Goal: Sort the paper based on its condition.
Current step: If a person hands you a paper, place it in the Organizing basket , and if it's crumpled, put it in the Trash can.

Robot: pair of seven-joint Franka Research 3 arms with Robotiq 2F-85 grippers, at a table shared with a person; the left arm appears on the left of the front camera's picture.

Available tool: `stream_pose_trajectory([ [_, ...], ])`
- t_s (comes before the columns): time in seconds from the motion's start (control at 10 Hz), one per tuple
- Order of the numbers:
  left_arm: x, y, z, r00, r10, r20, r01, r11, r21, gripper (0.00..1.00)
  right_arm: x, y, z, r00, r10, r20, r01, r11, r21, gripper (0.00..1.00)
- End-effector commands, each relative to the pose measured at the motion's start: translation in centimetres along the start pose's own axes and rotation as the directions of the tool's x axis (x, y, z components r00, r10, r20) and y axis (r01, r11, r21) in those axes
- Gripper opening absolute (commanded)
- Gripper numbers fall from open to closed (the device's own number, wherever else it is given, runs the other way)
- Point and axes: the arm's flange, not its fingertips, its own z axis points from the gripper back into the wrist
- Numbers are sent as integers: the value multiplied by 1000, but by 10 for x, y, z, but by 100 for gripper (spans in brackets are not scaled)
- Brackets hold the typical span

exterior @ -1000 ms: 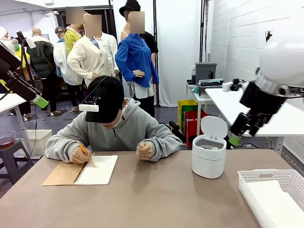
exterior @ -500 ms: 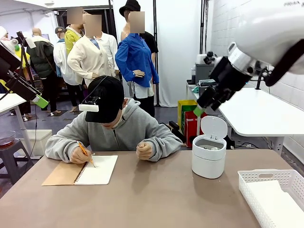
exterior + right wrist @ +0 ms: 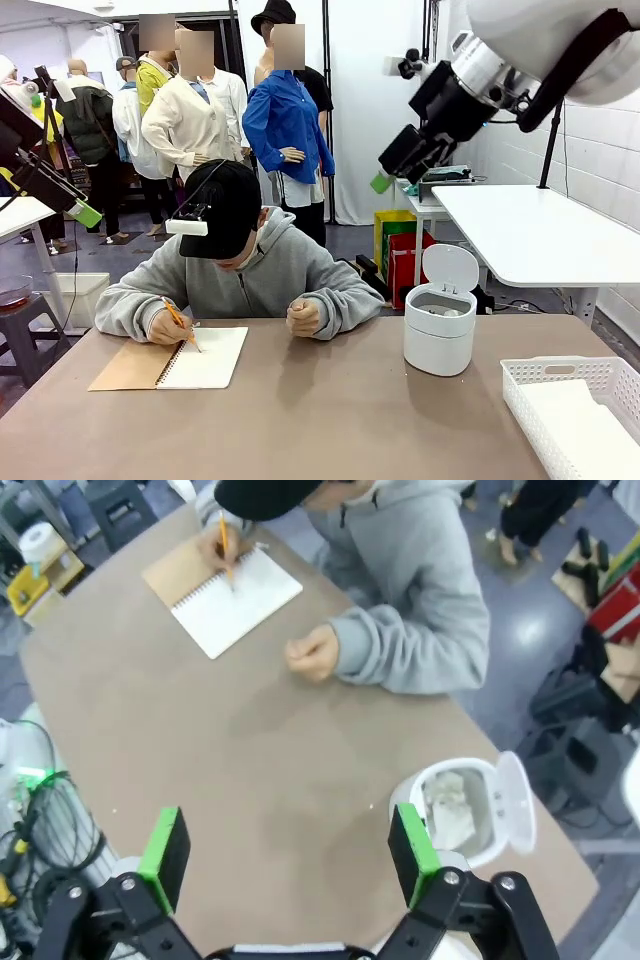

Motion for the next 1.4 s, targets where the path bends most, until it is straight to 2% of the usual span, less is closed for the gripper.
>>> stream_pose_trajectory([
  [0.0, -1, 0, 0, 1000, 1, -1, -1, 1000, 2, 100, 13, 5, -7, 999, 28, 26, -28, 1000, 12, 100],
  [0.7, -1, 0, 0, 1000, 1, -1, -1, 1000, 2, 100, 22, 38, -5, 999, 48, 12, -49, 997, 61, 100],
  [1.3, -1, 0, 0, 1000, 1, -1, -1, 1000, 2, 100, 24, 45, 7, 991, 87, 98, -94, 993, 70, 100],
])
